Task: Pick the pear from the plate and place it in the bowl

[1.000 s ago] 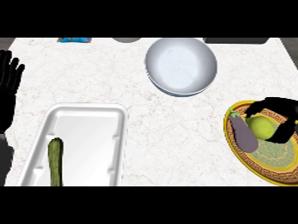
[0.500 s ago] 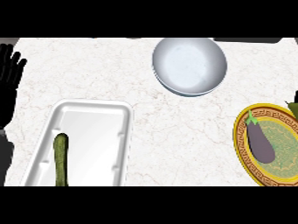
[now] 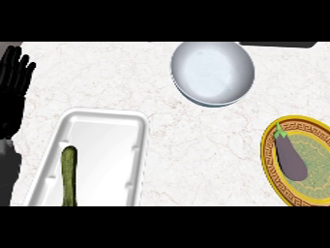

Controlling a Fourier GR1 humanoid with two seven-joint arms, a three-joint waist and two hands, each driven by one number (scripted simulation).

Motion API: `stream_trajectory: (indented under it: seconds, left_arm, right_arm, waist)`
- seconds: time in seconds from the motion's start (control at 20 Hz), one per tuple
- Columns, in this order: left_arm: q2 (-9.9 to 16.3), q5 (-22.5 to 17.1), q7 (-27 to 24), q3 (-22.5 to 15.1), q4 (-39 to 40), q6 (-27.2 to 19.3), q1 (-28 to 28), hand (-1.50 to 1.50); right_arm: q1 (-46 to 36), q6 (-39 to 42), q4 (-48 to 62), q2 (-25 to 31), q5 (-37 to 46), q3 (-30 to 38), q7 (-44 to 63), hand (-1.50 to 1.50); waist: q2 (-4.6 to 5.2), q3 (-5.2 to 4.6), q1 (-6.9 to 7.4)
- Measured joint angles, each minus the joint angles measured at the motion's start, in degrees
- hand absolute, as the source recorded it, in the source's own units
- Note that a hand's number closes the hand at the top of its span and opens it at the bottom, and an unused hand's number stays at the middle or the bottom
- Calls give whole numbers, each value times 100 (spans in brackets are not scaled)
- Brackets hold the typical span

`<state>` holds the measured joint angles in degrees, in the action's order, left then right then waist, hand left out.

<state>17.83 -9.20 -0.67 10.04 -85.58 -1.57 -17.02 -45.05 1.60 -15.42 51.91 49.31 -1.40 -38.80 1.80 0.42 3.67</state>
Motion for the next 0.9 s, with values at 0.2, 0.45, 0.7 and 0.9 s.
stream_trajectory:
  seconds: [0.2, 0.45, 0.7, 0.9]
  left_arm:
    - [-5, 0, 3, 6, 31, 15, 23, 0]
    - [-11, 18, -43, 19, 72, 24, 53, 0]
    - [45, -21, 72, 79, 24, 39, 42, 0]
    - [87, -32, 22, 147, 82, 79, 111, 0]
  right_arm:
    - [-341, 15, 190, 310, -157, 256, -393, 150]
    - [-872, 494, 224, 574, -468, 584, -1088, 150]
    - [-1451, 1075, 193, 537, -740, 829, -1315, 150]
    - [-1946, 1633, 181, 458, -997, 991, -1113, 150]
  waist:
    - [-31, -7, -22]
    - [-68, -17, -65]
    - [-107, -28, -106]
    - [-132, -39, -152]
